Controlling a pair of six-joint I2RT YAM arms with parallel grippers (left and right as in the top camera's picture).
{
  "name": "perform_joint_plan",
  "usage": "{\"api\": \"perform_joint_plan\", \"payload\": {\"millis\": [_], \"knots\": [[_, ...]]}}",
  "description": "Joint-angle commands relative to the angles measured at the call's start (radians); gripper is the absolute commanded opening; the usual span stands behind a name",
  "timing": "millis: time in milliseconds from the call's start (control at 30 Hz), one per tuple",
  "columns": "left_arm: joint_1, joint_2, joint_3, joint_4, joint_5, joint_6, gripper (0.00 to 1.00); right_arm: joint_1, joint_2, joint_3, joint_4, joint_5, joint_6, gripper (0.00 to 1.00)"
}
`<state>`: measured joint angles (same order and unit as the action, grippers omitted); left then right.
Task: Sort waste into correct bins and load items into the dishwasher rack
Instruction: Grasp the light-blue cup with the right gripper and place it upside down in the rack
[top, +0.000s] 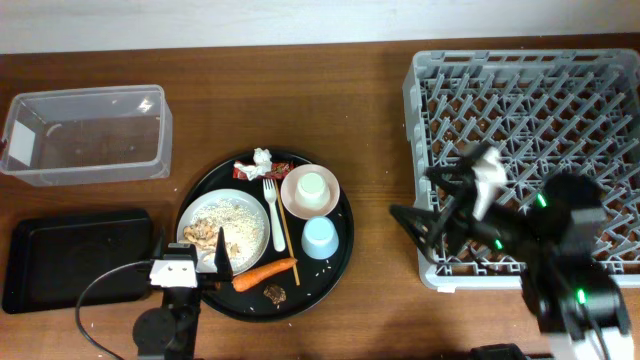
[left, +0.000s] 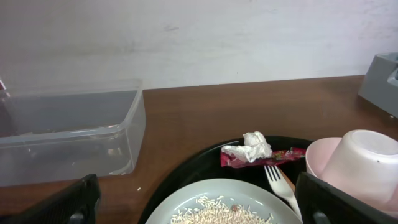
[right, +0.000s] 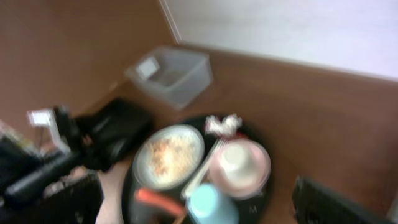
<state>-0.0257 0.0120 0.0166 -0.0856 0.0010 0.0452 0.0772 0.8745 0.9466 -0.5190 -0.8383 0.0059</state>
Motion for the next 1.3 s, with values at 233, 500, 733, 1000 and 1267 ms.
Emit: {"api": "perform_joint_plan", "payload": {"millis": [233, 500, 733, 1000, 1267], "knots": [[0.002, -0.006, -0.008, 0.002, -0.005, 0.004, 0.99, 0.402, 0.432, 0.126, 0.014, 0.444, 0.323, 0.99], [0.002, -0.006, -0.008, 0.002, -0.005, 0.004, 0.99, 0.650, 0.610, 0.126, -0.061, 0.834, 0.458, 0.99], [0.002, -0.006, -0.008, 0.002, -0.005, 0.004, 0.99, 0.656, 0.780, 0.125, 0.014, 0.738, 0.474, 0.98], [0.002, -0.006, -0.008, 0.002, -0.005, 0.004, 0.99, 0.685, 0.865, 0.125, 0.027, 0.795, 0.508, 0.94], [0.002, -0.006, -0.008, 0.002, -0.005, 0.004, 0.99, 0.736, 0.866, 0.125, 0.028, 0.911, 0.508, 0.81]]}}
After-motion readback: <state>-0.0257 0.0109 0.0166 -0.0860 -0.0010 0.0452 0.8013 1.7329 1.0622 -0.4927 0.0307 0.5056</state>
